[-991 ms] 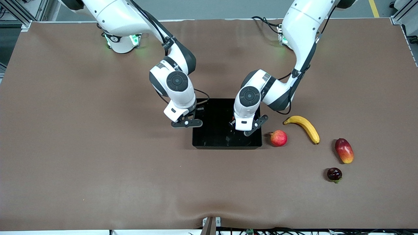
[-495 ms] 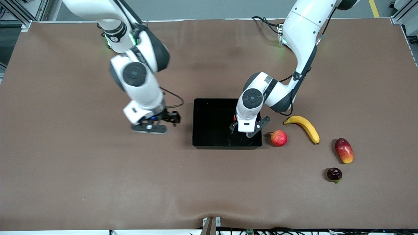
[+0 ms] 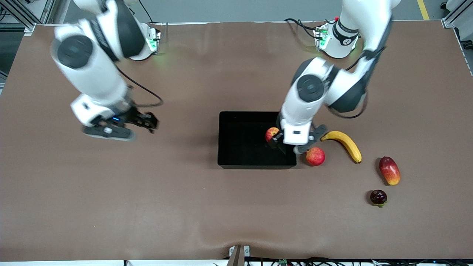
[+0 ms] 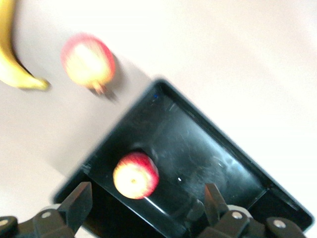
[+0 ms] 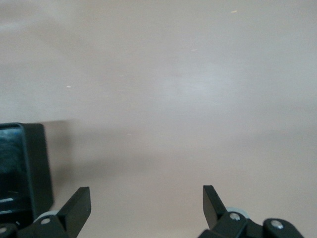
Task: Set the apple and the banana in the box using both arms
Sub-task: 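Move the left gripper to the yellow banana while the right arm withdraws, then lower the left gripper and grasp the yellow banana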
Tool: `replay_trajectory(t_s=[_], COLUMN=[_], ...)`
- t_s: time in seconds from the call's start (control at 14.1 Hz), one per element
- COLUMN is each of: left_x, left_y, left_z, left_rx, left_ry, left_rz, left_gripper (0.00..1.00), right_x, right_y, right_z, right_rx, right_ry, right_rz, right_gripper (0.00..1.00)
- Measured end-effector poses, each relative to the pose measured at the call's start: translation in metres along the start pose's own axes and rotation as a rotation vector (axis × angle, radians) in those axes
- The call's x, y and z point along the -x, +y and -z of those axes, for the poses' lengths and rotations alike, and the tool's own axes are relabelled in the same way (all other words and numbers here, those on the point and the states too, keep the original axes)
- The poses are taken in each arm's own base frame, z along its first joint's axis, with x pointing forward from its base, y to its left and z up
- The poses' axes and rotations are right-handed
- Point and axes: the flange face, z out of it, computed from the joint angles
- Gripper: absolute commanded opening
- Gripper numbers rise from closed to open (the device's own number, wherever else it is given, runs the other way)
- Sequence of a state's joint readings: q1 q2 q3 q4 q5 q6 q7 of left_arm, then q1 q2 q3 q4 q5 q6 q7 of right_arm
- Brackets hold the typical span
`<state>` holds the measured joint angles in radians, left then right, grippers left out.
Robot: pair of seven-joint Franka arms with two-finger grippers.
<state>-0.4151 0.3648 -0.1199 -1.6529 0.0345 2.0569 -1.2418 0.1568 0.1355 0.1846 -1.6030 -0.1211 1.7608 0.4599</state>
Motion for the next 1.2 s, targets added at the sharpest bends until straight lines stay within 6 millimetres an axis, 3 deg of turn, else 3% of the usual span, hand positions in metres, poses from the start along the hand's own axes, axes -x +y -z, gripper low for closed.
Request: replay_trajectory(t_s=[0.07,0.21,0.35,0.5,0.64,0.78,1.06,1.13,1.2], left_x=[-0.023,-0.079,-0.130,-0.159,-0.173,-0.183,-0.180,-0.176,-0.172], left_y=[-0.013,-0.045,-0.084,-0.118,-0.147,-0.174,-0.217,-0.225,-0.232], left_z=[0.010,0.008,-0.011,-0.041,-0.072,-0.105,-0.170,-0.184,-0.198], left_rx=[-0.007,-0.034,-0.072,-0.137,-0.201,-0.209,-0.155,-0.140,-0.136], left_ry=[0.004,-0.003,-0.027,-0.041,-0.046,-0.053,-0.040,-0.036,-0.040], left_rz=[-0.006,-0.026,-0.012,0.006,0.023,0.051,0.083,0.087,0.090], left_gripper=[1.00,1.00,1.00,1.00,1.00,1.00,1.00,0.94,0.67], right_x=[-0.004,-0.017,-0.027,-0.022,-0.007,0.012,0.032,0.033,0.034], right_y=[0.029,0.096,0.158,0.201,0.217,0.218,0.222,0.223,0.223], right_z=[0.018,0.042,0.047,0.048,0.060,0.080,0.102,0.104,0.105], right_rx=[-0.015,-0.076,-0.113,-0.117,-0.120,-0.123,-0.125,-0.125,-0.125], right_ry=[-0.014,-0.026,-0.025,-0.077,-0.126,-0.145,-0.148,-0.144,-0.142], right_rz=[-0.005,0.000,0.026,0.014,-0.002,0.005,0.006,0.005,0.005], right_gripper=[1.00,1.00,1.00,1.00,1.00,1.00,1.00,1.00,1.00])
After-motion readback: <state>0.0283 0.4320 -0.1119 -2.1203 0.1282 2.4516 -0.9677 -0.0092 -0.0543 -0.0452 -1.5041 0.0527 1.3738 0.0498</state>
